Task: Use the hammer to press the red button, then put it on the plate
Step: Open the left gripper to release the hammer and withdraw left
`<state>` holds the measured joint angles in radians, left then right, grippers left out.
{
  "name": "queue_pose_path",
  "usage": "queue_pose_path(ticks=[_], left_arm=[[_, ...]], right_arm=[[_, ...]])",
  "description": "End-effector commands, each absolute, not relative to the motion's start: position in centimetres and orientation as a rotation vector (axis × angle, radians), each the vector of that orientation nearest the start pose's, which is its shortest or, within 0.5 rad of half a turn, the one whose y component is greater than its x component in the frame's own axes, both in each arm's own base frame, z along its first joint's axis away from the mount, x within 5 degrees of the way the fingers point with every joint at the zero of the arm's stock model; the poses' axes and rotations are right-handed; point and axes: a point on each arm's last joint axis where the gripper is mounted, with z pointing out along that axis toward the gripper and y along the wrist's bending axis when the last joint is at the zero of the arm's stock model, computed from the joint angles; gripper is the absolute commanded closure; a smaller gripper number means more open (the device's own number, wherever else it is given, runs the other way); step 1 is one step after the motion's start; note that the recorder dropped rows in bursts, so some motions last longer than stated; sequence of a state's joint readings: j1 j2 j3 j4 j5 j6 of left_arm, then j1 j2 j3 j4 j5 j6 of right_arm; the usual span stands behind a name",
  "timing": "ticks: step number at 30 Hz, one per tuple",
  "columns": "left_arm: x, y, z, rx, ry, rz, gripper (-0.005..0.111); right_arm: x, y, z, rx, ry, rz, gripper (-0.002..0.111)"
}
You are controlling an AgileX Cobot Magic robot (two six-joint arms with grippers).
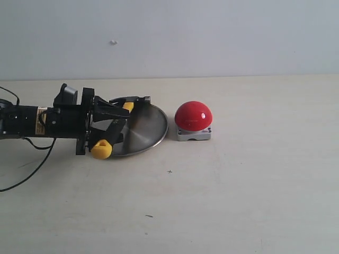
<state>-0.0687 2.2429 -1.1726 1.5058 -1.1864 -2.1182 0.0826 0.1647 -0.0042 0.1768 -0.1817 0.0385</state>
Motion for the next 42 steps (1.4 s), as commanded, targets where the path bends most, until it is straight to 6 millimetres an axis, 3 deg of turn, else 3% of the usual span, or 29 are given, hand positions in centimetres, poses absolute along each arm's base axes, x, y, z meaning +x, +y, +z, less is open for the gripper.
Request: queue_pose_path(ticks=[1,9,16,20,25,29,32,37,39,42], left_arm=[[37.9,-10.8,10.4,-0.113,2.382,-1.806,0.040],[38.7,-8.5,10.2,-0.220,2.354,-1.739,0.040],[39.7,-4.7,10.0,-0.366,2.309,-1.645,0.040],[40.0,-3.5,9.6,-0.421,2.316,-1.562,0.040],[40.5,-3.5,9.8,-0.423,2.305,-1.535,0.040],[40.0,-8.1,9.9,-0.304,2.354,-1.594,0.041],[40.0,-9.2,11.2,-0.255,2.262,-1.676,0.041],[40.1,-8.2,14.2,-0.164,2.152,-1.759,0.041],[40.2,-7.3,15.4,-0.154,2.120,-1.735,0.041],[39.8,-4.8,18.8,-0.004,2.053,-1.597,0.045]], right_arm=[[7.0,0.3,21.9,0.123,1.462,0.216,0.108],[7.0,0.3,21.9,0.123,1.462,0.216,0.108],[7.0,0.3,21.9,0.123,1.462,0.216,0.108],[7.0,0.3,21.9,0.123,1.462,0.216,0.108],[7.0,0.3,21.9,0.123,1.462,0.216,0.108],[7.0,0.3,21.9,0.123,1.462,0.216,0.108],[7.0,0.3,21.9,0.123,1.462,0.216,0.108],[7.0,0.3,21.9,0.123,1.462,0.216,0.108],[7.0,0.3,21.9,0.123,1.462,0.216,0.108],[7.0,0.3,21.9,0.123,1.462,0.216,0.108]])
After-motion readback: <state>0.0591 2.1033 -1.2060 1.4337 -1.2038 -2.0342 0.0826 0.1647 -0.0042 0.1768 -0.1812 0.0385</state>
